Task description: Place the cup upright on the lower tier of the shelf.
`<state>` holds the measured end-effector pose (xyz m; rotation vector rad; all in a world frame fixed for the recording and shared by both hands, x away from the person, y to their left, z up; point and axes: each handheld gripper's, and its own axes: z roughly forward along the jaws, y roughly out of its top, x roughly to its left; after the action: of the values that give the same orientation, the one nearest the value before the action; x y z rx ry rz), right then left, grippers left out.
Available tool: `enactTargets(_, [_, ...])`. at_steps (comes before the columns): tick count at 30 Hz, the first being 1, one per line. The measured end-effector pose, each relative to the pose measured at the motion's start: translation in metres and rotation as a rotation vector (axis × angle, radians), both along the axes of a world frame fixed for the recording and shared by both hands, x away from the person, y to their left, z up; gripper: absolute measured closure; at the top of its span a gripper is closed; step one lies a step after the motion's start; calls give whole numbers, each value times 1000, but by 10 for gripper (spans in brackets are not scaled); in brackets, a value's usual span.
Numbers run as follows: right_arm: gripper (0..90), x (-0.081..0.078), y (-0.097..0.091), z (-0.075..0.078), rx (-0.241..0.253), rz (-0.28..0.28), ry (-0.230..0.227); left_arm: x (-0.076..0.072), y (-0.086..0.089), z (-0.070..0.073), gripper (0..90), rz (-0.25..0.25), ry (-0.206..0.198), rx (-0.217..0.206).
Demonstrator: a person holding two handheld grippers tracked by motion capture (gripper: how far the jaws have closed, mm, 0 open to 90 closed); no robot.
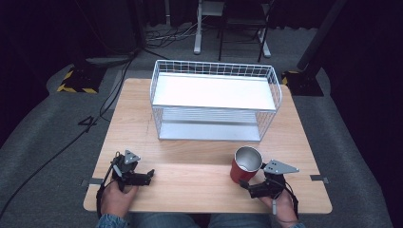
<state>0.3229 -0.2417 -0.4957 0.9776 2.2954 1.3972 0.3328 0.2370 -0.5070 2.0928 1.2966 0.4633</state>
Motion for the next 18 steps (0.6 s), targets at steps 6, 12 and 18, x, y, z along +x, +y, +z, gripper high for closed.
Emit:
enactTargets(6, [0,4,6,-4,15,-6,6,0,0,0,5,0,0,-1])
enactTargets(12, [1,7,13,-5,18,-10,-8,0,0,0,5,0,0,0])
enactTargets(18, [27,8,14,-5,28,9,-23,0,0,0,5,-1,0,1])
